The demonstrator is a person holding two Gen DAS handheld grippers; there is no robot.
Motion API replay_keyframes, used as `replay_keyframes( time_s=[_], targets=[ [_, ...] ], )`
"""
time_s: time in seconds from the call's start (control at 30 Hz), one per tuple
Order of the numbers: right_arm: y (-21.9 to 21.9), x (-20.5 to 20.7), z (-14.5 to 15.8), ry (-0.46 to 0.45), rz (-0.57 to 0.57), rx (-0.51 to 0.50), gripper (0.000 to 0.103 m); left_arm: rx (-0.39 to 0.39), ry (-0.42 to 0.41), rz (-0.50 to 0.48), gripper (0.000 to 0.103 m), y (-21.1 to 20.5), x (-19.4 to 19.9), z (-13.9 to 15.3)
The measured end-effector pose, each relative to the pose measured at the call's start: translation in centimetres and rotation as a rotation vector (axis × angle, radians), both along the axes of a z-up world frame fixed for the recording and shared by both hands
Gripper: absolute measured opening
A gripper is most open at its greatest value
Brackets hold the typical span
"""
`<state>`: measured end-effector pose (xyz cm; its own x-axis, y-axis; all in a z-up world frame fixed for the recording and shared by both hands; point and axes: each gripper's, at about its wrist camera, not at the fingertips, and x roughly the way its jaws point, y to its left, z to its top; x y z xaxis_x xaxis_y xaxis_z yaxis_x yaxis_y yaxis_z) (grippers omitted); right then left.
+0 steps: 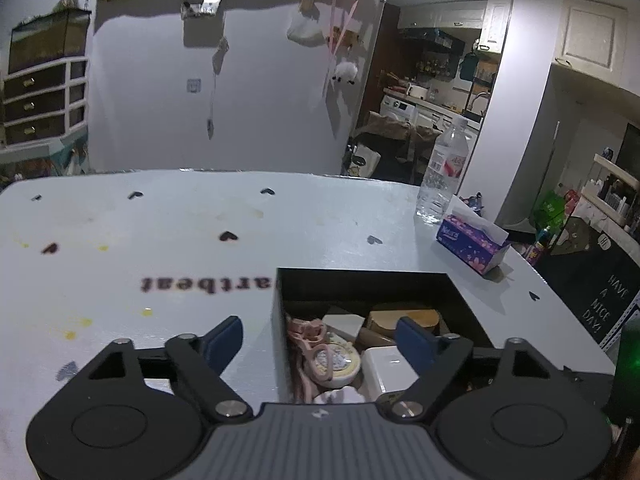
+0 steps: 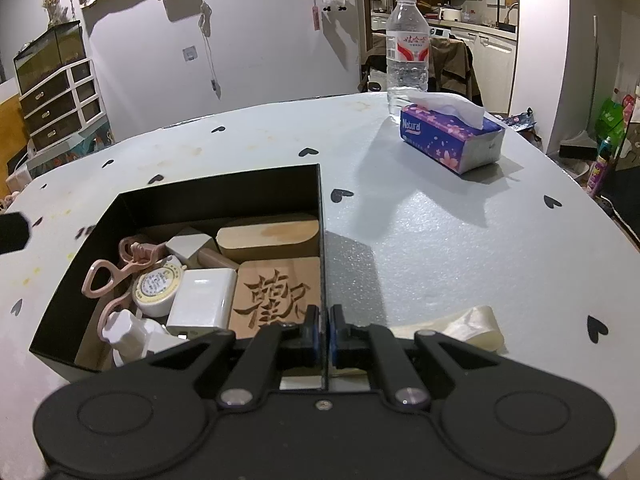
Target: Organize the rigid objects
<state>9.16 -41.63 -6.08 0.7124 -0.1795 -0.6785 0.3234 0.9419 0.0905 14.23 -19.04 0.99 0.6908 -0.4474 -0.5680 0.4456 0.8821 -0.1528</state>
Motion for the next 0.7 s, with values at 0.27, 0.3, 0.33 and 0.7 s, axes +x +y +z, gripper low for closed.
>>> replay_keyframes(
  time_s=[0.27,0.3,0.33,0.7],
  targets=[
    [0.3,0.0,0.2,0.005,0.003,-0.015,0.006,0.005,-0.029,0.046,0.101,2.0,-1.1,0.2],
    [0.2,0.0,0.2,0.005,0.004,-0.016,0.006,0.007,-0.031,0.050,0.103,2.2,-1.3,0.2],
    [0.2,0.0,0.2,0.005,0.005,-0.017,0.006,0.009,-0.035,0.055,0.103,2.4,-1.5,0.2],
    [1.0,-1.8,3.5,-0.092,0.016,-0.079,0.006,0.004,-0.041,0.092,0.103,4.1,-2.5,-0.1]
  ],
)
